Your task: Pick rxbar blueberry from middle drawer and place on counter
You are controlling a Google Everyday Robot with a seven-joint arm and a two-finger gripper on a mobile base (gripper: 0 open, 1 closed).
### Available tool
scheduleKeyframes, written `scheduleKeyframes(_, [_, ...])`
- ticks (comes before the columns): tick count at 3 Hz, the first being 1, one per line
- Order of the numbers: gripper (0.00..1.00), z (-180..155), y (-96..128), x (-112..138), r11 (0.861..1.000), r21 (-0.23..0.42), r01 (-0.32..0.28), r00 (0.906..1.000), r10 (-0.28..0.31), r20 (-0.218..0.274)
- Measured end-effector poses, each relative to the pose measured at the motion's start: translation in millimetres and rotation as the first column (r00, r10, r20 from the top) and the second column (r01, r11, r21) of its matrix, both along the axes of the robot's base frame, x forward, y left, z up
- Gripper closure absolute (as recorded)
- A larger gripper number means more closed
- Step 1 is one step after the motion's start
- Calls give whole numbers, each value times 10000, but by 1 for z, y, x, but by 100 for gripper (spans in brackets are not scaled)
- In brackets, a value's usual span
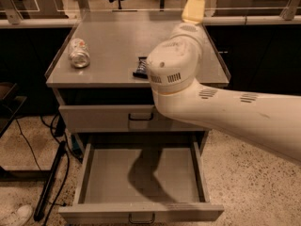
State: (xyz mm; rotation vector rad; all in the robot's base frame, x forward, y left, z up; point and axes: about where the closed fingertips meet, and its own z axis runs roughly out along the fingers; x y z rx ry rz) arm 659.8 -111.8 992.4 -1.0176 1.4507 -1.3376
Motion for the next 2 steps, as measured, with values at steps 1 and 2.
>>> scheduleKeyframes(1, [0, 16, -67, -25, 9868, -326, 1588, 9872, -1582, 197])
scheduleKeyframes(2, [0, 18, -75, -29, 9830, -356, 1804, 9834, -1796, 245])
